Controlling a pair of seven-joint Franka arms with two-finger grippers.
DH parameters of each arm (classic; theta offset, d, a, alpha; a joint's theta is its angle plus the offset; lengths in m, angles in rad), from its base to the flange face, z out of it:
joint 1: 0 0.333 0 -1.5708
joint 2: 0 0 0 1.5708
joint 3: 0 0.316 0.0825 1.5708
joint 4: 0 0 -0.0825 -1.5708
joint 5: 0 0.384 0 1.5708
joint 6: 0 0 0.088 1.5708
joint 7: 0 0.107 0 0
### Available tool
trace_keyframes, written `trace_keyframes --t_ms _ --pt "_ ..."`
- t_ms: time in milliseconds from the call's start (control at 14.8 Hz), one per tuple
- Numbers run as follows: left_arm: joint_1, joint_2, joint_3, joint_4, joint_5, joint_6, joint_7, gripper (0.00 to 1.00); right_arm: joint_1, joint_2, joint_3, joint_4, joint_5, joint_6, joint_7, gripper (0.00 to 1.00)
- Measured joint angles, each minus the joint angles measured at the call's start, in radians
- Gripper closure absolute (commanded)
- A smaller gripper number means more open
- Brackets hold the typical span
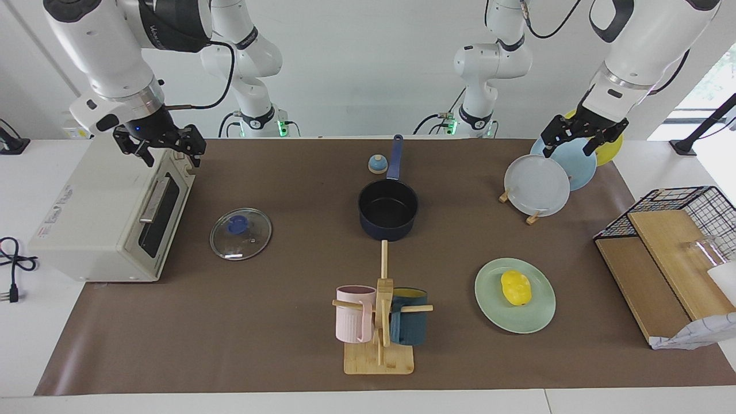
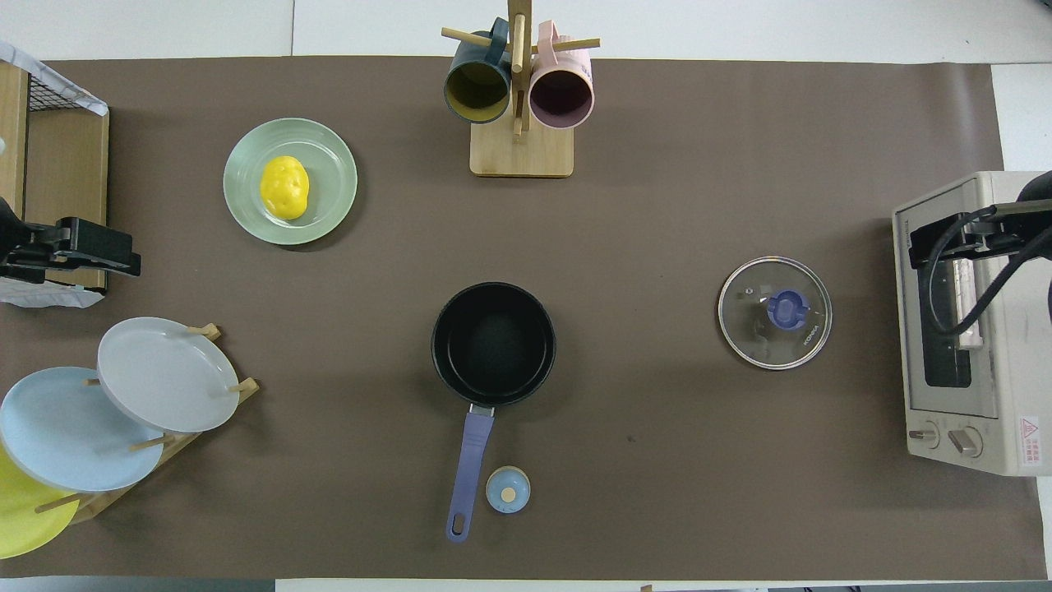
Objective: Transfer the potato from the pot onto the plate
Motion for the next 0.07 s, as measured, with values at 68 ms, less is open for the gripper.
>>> trace_keyframes --t_ms 68 --pt "0.000 0.000 0.000 0.000 0.000 0.000 0.000 0.00 0.000 0.000 0.000 0.000 0.000 0.000 0.000 0.00"
